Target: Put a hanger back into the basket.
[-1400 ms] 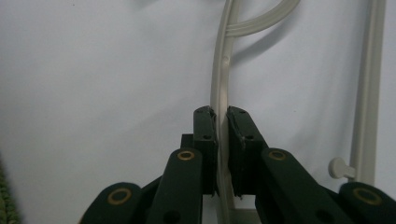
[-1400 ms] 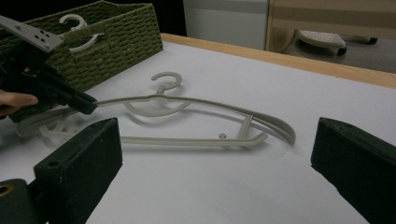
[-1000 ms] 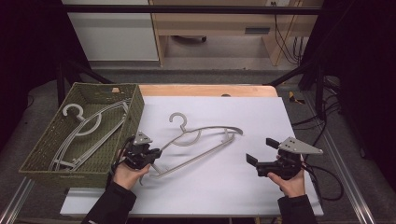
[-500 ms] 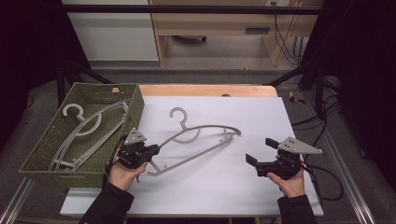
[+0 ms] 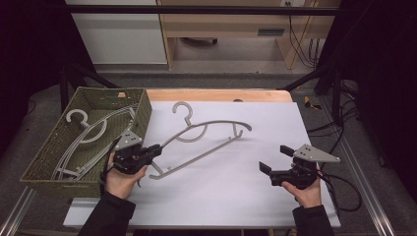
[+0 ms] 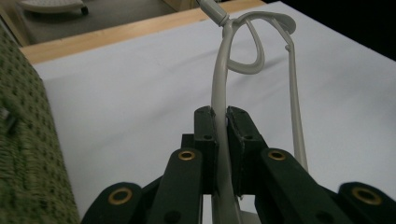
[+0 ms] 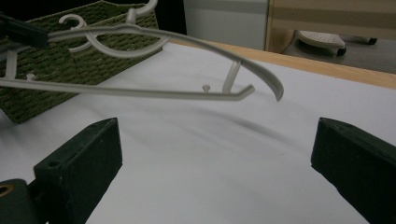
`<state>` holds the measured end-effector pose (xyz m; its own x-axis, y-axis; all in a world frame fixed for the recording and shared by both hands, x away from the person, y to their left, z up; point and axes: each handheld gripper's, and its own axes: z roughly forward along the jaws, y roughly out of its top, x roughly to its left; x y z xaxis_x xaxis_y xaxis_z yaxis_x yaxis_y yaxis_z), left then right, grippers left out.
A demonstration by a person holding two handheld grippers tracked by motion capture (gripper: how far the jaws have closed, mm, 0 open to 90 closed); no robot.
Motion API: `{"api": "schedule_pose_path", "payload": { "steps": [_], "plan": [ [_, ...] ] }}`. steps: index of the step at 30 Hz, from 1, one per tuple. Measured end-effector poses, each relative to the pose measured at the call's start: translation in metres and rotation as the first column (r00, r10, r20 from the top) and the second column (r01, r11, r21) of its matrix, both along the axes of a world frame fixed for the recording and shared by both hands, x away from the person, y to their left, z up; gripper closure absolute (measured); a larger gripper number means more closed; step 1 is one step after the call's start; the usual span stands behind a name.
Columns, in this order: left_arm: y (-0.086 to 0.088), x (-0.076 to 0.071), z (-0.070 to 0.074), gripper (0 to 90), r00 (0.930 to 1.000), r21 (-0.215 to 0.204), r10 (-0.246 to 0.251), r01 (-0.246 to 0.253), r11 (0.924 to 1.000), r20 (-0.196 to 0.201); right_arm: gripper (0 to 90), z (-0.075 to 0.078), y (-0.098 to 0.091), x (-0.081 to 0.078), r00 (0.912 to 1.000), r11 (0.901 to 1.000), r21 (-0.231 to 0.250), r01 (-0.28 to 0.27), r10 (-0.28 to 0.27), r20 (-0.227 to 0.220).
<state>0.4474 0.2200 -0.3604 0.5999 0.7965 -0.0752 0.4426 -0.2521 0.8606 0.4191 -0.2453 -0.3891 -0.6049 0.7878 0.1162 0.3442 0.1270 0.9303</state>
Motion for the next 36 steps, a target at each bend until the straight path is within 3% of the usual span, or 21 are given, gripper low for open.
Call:
{"api": "schedule_pose_path", "payload": {
  "steps": [5,15,19,24,27,31,36],
  "plan": [
    [0.015,-0.004,0.021,82.9,0.9986,-0.035,0.025,-0.023,0.9991,0.046,2.2,0.0,-0.001,0.0,1.0,1.0,-0.007,-0.001,0.001,0.001],
    [0.048,-0.001,0.059,82.9,0.9916,-0.04,0.074,-0.07,0.9968,0.106,2.2,0.0,-0.002,0.001,1.0,1.0,-0.001,0.009,-0.009,0.0],
    [0.067,0.001,0.067,82.9,0.9878,-0.041,0.104,-0.099,0.9942,0.116,2.2,-0.001,-0.002,0.001,0.9999,0.9999,-0.001,0.01,-0.01,-0.002],
    [0.104,0.003,0.075,82.8,0.9818,-0.077,0.144,-0.135,0.9879,0.124,2.2,-0.001,-0.003,0.002,1.0,0.9999,-0.009,0.006,-0.006,-0.001],
    [0.124,0.002,0.077,82.8,0.9769,-0.081,0.174,-0.165,0.9829,0.123,2.2,-0.001,-0.002,0.002,0.9999,0.9999,-0.004,0.015,-0.015,-0.004],
    [0.148,0.0,0.077,82.9,0.9639,-0.062,0.233,-0.227,0.972,0.129,2.1,-0.002,-0.003,0.003,0.9999,0.9999,-0.01,0.012,-0.012,-0.006],
    [0.181,-0.004,0.076,82.8,0.9484,-0.075,0.288,-0.28,0.957,0.132,2.2,-0.002,-0.004,0.003,0.9999,0.9998,-0.01,0.016,-0.016,-0.006]
  ]
}}
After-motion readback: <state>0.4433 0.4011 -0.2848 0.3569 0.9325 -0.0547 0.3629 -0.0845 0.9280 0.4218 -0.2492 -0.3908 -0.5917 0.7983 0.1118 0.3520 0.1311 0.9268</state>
